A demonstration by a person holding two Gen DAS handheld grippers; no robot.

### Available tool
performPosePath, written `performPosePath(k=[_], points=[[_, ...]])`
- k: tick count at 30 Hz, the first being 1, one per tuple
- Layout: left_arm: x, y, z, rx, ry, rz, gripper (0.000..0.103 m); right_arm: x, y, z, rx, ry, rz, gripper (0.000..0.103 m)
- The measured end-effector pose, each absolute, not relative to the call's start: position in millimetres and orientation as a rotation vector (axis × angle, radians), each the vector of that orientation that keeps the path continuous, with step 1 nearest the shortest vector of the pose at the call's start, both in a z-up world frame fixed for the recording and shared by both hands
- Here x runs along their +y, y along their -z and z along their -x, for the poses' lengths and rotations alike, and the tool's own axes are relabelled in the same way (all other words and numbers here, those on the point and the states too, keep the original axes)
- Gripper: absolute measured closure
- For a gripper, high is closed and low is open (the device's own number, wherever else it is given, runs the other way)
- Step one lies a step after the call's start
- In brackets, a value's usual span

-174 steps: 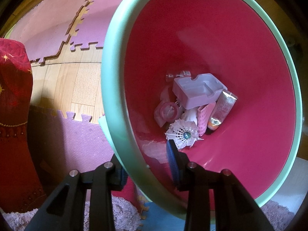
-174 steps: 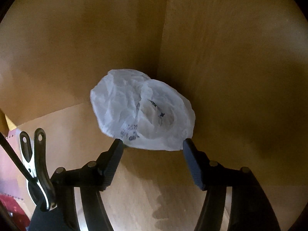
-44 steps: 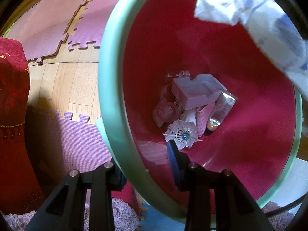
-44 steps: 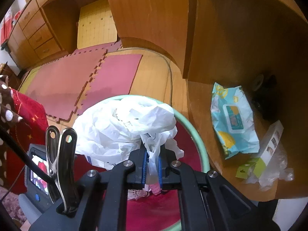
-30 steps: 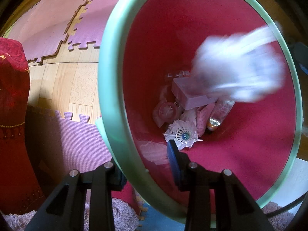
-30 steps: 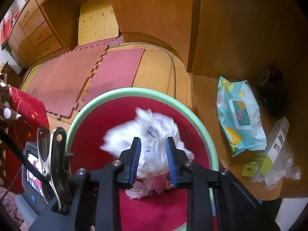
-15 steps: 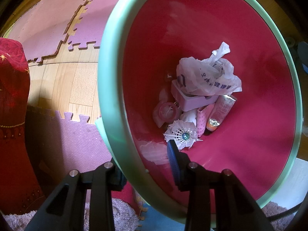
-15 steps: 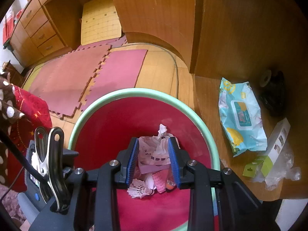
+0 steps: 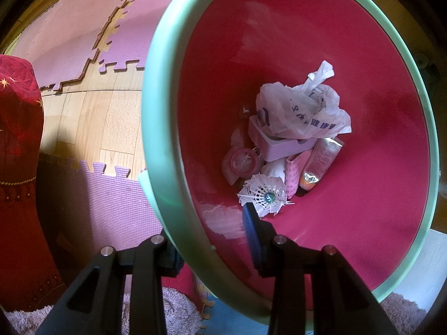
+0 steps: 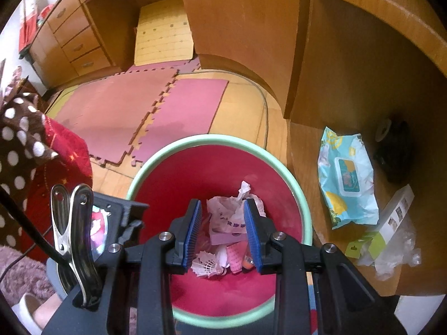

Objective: Collect trash
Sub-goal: 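Move the right tool back to the shelf toward the small green item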

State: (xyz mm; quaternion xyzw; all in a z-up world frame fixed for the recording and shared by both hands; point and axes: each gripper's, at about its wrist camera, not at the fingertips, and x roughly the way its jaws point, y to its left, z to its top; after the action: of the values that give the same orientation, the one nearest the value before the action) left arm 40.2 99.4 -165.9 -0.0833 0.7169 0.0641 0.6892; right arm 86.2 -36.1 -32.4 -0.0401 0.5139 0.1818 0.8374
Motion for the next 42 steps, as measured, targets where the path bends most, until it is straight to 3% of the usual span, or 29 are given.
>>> performPosePath(k=[15,42], points=[[100,166,-40,1.603,-0.143,0.187,0.065,-54,-23,-68,1.027,-0.395,0.102,0.071],[98,164,-39,1.602,-0.159,0.178,0.065,-171,-132,-52,0.825,-0.23,0.084,0.071]])
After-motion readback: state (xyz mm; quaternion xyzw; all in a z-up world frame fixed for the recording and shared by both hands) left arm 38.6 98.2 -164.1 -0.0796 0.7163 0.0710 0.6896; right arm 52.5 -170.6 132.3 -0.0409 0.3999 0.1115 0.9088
